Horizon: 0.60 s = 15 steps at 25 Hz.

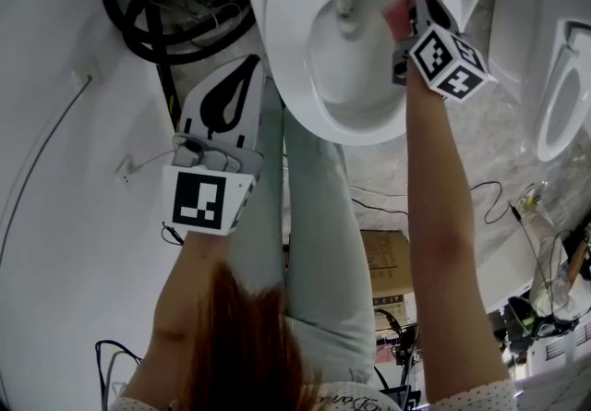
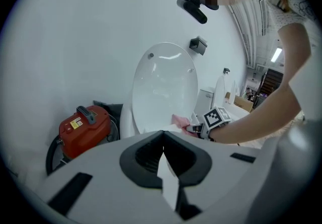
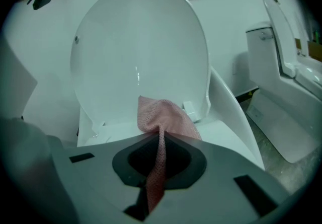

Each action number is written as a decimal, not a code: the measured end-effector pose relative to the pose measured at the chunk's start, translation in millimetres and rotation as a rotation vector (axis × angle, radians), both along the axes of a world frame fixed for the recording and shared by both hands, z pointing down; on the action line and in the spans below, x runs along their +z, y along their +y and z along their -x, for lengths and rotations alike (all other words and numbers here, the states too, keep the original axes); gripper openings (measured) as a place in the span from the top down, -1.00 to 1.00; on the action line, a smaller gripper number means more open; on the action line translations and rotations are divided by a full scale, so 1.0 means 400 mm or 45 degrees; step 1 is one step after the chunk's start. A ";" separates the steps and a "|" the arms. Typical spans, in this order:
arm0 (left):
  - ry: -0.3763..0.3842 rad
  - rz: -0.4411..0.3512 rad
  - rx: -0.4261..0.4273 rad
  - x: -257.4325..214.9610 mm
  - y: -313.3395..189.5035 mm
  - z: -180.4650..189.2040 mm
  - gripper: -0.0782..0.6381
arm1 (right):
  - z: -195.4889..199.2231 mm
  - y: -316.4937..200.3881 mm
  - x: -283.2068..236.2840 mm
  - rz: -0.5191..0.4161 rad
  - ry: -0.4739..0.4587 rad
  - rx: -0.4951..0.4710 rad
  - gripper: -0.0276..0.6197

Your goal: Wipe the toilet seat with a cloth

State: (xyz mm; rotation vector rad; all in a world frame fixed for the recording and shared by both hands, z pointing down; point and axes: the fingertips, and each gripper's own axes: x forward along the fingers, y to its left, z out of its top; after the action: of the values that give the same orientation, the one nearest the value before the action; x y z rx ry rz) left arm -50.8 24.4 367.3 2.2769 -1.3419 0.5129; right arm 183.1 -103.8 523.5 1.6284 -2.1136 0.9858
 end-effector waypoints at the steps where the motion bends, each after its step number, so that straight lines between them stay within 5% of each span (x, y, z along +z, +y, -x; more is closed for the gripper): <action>1: 0.000 0.003 0.005 -0.001 0.006 0.001 0.78 | -0.008 0.003 0.000 0.009 -0.004 0.019 0.85; 11: -0.006 -0.002 0.028 -0.013 0.041 0.032 0.78 | -0.056 0.037 0.007 0.039 0.003 0.157 0.85; 15: -0.001 -0.017 0.037 -0.036 0.045 0.044 0.78 | -0.047 0.076 -0.023 0.005 0.126 0.008 0.84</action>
State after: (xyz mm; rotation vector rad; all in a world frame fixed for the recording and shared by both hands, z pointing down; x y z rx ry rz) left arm -68.5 42.4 353.0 2.3103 -1.3182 0.5156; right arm 201.8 -73.3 514.2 1.6478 -2.0419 0.8911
